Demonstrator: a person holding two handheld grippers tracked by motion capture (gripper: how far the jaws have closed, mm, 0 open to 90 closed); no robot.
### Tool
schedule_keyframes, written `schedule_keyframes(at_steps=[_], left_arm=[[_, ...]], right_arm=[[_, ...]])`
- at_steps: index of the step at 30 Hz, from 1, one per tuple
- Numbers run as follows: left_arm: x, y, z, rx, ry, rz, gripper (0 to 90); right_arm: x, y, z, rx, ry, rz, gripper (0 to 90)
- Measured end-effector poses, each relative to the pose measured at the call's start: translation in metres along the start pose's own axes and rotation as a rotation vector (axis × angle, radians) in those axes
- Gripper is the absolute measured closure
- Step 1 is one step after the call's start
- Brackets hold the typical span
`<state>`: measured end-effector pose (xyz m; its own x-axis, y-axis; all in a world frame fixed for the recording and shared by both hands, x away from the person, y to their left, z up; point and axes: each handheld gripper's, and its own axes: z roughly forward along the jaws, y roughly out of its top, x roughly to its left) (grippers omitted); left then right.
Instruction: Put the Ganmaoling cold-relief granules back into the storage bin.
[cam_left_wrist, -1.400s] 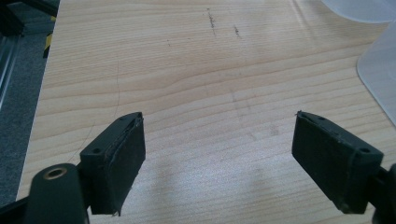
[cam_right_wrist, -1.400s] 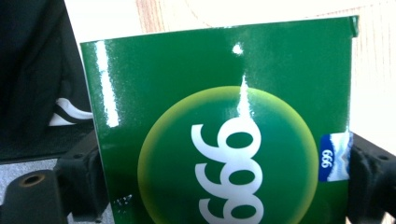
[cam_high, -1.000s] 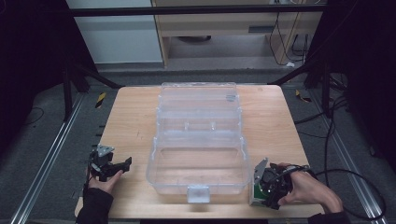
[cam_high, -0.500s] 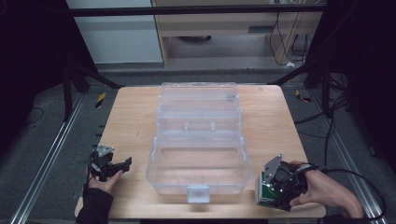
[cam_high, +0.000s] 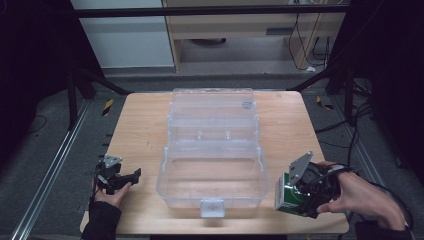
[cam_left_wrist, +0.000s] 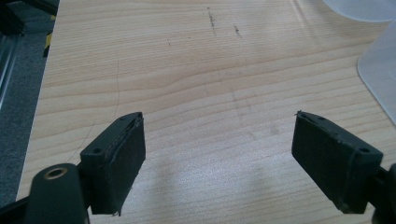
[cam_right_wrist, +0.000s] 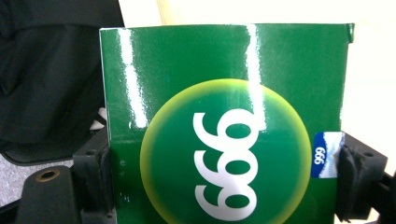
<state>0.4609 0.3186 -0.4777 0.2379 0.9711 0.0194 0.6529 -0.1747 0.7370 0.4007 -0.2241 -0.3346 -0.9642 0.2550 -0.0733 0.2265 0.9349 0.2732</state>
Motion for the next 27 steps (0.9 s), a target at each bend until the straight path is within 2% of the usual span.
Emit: schedule_keyframes(at_steps=[7,11,23,27], left_arm=[[0.0,0.0,0.0,0.001,0.0,-0.001,16.8],[0.0,0.0,0.0,0.002,0.0,0.0,16.8],[0.001,0.0,0.0,0.0,0.001,0.0,16.8],[0.001,0.0,0.0,0.0,0.001,0.0,16.8]], right_arm=[[-0.004,0.02,-0.017,0.004,-0.017,-0.01,16.1],[-0.009,0.035,-0.024,-0.02,-0.024,-0.024,16.1],[-0.019,0.065,-0.019,-0.042,-0.03,-0.045,16.0],[-0.024,0.077,-0.016,-0.066,-0.04,-0.055,16.0]])
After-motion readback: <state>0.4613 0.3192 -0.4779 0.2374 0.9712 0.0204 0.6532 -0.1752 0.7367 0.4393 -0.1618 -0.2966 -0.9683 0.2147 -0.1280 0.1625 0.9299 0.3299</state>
